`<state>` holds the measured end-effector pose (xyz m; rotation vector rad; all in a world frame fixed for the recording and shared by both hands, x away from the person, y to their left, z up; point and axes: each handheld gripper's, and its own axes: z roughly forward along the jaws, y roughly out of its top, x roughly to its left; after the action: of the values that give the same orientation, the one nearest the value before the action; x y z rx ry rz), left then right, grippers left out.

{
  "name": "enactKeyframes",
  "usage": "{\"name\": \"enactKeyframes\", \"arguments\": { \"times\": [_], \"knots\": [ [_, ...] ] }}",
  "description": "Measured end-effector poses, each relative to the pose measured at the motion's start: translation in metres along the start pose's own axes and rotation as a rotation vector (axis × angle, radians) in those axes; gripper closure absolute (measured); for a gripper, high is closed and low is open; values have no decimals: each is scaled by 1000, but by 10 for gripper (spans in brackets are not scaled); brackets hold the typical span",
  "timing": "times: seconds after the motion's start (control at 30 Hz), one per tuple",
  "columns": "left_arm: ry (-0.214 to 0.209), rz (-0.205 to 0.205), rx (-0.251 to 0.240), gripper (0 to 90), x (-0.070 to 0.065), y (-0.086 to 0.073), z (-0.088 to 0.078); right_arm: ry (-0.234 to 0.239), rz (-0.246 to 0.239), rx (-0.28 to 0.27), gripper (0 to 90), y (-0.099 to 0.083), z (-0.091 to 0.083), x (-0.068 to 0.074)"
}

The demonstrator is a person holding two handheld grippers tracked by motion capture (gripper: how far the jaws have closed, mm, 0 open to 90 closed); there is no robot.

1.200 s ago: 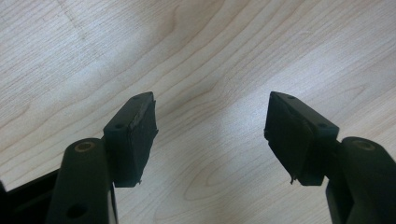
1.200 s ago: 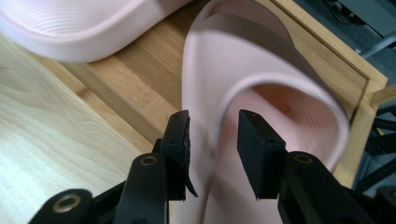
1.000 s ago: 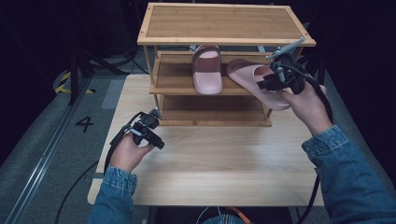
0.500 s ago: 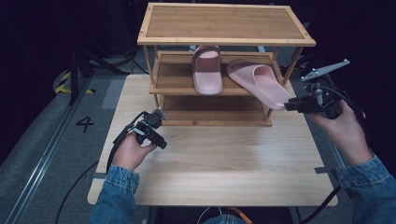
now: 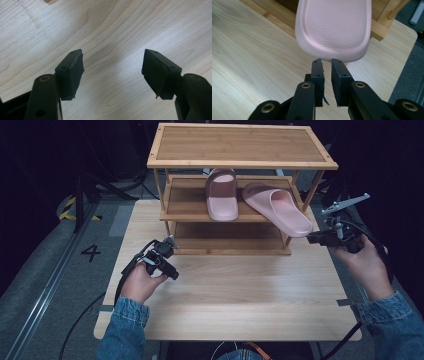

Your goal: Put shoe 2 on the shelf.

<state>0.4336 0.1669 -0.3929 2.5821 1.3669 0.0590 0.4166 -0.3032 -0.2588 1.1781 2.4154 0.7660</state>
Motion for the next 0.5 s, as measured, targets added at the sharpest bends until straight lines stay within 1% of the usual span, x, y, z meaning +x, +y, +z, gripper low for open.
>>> {"name": "enactKeyframes", "arguments": {
  "times": [0.17, 0.23, 0.33, 0.37, 0.43, 0.5],
  "knots": [
    [0, 1, -8, 337, 0, -1, -1, 17, -9, -2, 803, 9, 8, 4],
    [0, -6, -10, 337, 0, -1, -2, 26, -12, -5, 802, 17, 14, 6],
    [1, -9, -12, 337, 0, -2, -2, 28, -20, -6, 801, 24, 20, 6],
    [1, -9, -12, 337, 0, -2, -2, 28, -20, -6, 801, 24, 20, 6],
    [2, -6, -14, 337, 1, -2, -2, 23, -19, -3, 795, 31, 26, 6],
    [0, -3, -11, 337, 1, -2, -2, 30, -16, -4, 795, 37, 31, 4]
  ]
}}
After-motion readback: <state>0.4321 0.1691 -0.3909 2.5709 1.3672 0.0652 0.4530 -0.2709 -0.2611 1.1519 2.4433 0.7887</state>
